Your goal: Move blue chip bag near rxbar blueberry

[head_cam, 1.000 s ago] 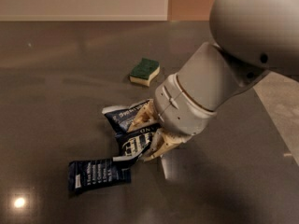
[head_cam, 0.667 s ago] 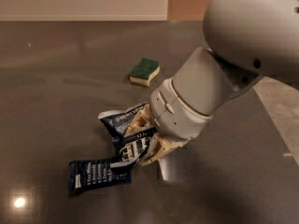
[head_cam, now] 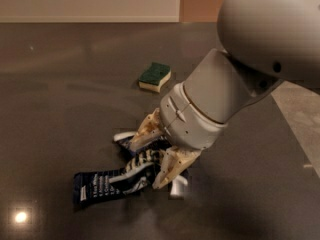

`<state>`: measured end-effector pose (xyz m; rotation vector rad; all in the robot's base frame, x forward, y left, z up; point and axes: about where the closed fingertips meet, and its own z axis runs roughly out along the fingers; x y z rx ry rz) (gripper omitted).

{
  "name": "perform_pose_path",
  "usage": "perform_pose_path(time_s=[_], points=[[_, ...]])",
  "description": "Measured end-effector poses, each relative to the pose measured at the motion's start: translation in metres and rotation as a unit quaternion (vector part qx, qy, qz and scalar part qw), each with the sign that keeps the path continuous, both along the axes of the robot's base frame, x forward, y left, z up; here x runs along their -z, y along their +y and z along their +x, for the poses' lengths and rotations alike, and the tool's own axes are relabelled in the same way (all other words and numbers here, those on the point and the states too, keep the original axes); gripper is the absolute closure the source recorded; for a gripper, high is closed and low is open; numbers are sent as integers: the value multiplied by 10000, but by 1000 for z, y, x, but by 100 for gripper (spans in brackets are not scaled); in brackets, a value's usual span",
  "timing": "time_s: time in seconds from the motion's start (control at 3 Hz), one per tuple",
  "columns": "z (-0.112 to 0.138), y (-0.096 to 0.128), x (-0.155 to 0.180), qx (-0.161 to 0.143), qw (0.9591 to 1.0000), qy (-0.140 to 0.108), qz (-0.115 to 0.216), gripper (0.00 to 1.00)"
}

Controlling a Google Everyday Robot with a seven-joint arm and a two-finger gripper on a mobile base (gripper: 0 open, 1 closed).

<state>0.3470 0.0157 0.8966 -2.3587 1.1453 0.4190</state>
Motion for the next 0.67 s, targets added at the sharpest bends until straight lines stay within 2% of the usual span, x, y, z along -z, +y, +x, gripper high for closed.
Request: perform_pose_path(time_s=[0.33,0.67], points=[[-1,1,-2,-7,10000,-26,-7,0],[-1,1,-2,-7,10000,-26,-7,0]])
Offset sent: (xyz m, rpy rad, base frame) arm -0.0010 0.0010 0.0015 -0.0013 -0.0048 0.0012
